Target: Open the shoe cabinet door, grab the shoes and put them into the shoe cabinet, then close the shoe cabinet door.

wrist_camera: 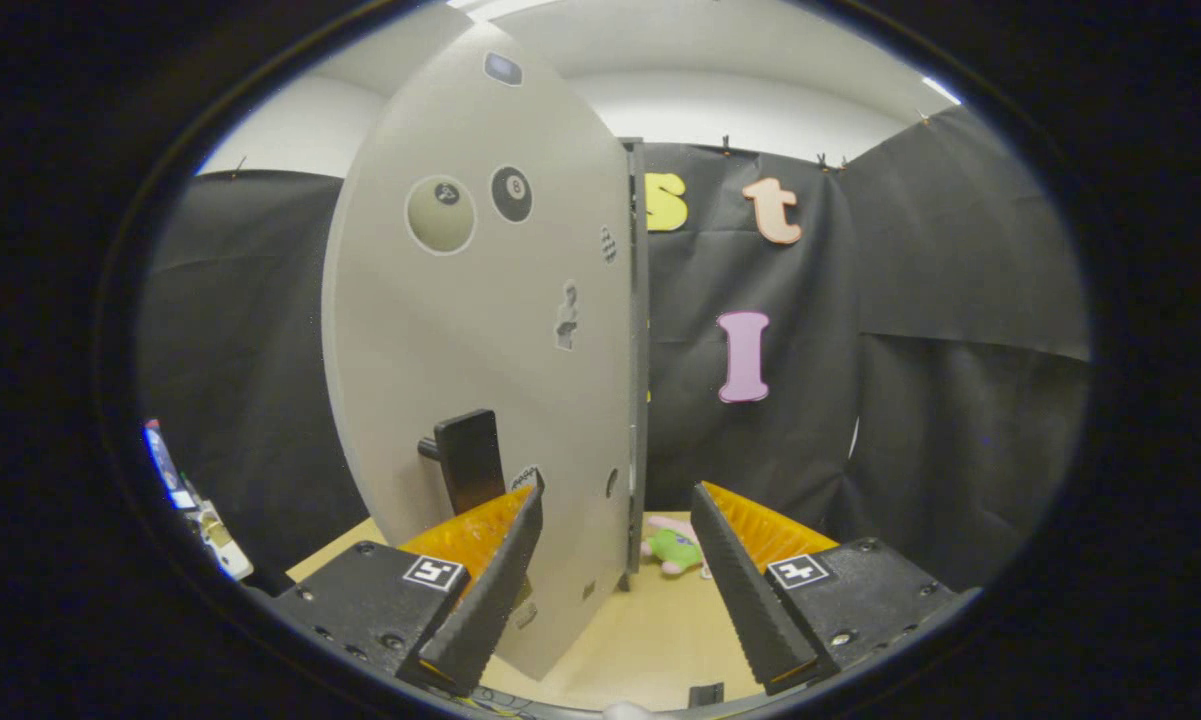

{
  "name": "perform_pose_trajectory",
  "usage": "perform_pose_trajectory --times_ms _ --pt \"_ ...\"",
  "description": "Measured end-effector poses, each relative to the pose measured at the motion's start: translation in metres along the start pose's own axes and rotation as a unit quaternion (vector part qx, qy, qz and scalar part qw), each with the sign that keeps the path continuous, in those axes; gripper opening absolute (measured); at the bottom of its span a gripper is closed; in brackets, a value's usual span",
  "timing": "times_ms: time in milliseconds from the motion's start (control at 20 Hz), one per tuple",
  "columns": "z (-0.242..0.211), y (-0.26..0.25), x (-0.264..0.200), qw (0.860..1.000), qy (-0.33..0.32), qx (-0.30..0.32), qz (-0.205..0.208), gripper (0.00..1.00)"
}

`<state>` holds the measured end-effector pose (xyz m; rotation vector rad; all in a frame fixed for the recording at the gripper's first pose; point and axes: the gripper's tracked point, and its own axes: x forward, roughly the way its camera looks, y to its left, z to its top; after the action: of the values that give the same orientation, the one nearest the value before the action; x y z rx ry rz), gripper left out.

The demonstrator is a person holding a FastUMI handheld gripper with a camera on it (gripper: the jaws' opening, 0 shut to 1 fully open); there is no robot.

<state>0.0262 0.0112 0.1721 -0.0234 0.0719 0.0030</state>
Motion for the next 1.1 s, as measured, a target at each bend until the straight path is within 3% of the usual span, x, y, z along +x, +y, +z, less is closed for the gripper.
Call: perform_pose_trajectory --times_ms 350,500,1100 --pt "0.0 0.102 0.042 0.999 0.006 -0.007 0.051 0.98" --pt "0.005 0.124 0.04 0.998 -0.002 -0.005 0.055 0.99" --pt "0.035 0.096 0.002 1.0 -0.009 0.021 0.011 0.99"
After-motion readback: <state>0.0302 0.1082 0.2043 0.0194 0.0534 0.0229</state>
